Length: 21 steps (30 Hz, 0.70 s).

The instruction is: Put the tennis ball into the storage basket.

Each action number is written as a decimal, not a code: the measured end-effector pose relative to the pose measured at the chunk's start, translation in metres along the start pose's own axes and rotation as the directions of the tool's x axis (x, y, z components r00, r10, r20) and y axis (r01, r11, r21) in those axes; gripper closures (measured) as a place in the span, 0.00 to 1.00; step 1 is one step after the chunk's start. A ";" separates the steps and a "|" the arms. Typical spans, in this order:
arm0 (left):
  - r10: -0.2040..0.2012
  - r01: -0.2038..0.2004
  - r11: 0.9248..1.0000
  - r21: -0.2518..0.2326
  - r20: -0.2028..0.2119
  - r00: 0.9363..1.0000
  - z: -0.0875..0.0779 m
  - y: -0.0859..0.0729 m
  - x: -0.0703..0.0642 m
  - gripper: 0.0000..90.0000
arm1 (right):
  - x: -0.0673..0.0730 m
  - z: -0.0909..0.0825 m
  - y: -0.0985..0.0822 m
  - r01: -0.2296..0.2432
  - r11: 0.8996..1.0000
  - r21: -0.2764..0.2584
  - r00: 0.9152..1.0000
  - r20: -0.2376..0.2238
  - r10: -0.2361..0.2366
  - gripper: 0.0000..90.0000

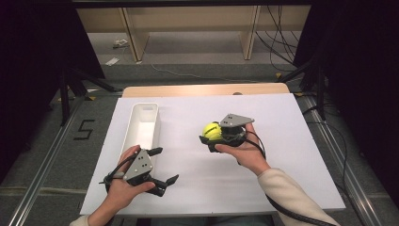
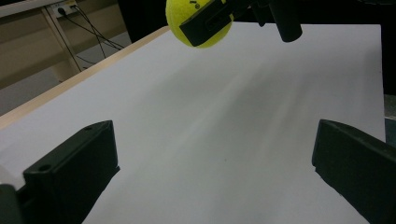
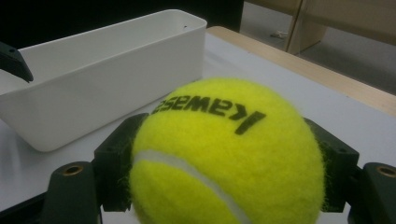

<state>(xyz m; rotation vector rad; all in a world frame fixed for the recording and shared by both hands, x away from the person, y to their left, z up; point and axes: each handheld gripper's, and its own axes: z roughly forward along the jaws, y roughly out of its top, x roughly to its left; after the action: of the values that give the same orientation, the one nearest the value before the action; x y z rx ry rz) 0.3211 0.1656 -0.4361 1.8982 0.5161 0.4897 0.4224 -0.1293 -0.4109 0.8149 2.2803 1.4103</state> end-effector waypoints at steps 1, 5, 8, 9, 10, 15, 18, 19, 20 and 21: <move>-0.001 0.001 1.000 -0.001 0.000 1.000 0.000 0.000 0.000 0.00 | 0.000 0.000 0.000 -0.004 1.000 -0.001 1.000 -0.002 0.004 0.29; -0.001 0.001 1.000 0.000 -0.002 1.000 0.000 0.000 0.000 0.00 | 0.000 0.002 0.002 -0.005 1.000 -0.005 1.000 -0.004 0.005 0.29; -0.002 0.002 1.000 -0.001 -0.002 1.000 0.000 0.000 0.000 0.00 | 0.000 0.002 0.004 -0.006 1.000 -0.007 1.000 -0.006 0.006 0.29; -0.002 0.002 1.000 -0.001 -0.002 1.000 0.000 0.000 0.000 0.00 | 0.000 0.002 0.004 -0.009 1.000 -0.009 1.000 -0.007 0.009 0.29; -0.002 0.002 1.000 -0.001 -0.001 1.000 0.000 0.000 0.000 0.00 | 0.000 0.003 0.004 -0.010 1.000 -0.010 1.000 -0.007 0.010 0.29; 0.000 0.000 1.000 0.003 0.000 1.000 0.001 0.000 0.000 0.00 | -0.001 0.004 0.006 -0.007 1.000 -0.013 1.000 -0.003 0.007 0.29; -0.001 0.001 1.000 0.003 -0.001 1.000 0.001 0.000 0.000 0.00 | -0.001 0.004 0.008 -0.008 1.000 -0.015 1.000 0.000 0.008 0.29; -0.001 0.001 1.000 0.004 -0.001 1.000 0.001 0.000 0.000 0.00 | -0.002 0.005 0.008 -0.008 1.000 -0.016 1.000 0.000 0.008 0.29; -0.001 0.001 1.000 0.004 -0.001 1.000 0.001 0.000 0.000 0.00 | -0.002 0.005 0.008 -0.009 1.000 -0.018 1.000 0.000 0.009 0.29; -0.002 0.002 1.000 0.003 0.000 1.000 0.001 0.000 0.000 0.00 | -0.002 0.005 0.009 -0.010 1.000 -0.019 1.000 0.001 0.010 0.29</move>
<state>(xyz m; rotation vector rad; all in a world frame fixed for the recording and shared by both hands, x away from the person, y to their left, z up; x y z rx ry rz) 0.3215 0.1651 -0.4366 1.9005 0.5194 0.4882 0.4296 -0.1238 -0.4055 0.8228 2.2620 1.4331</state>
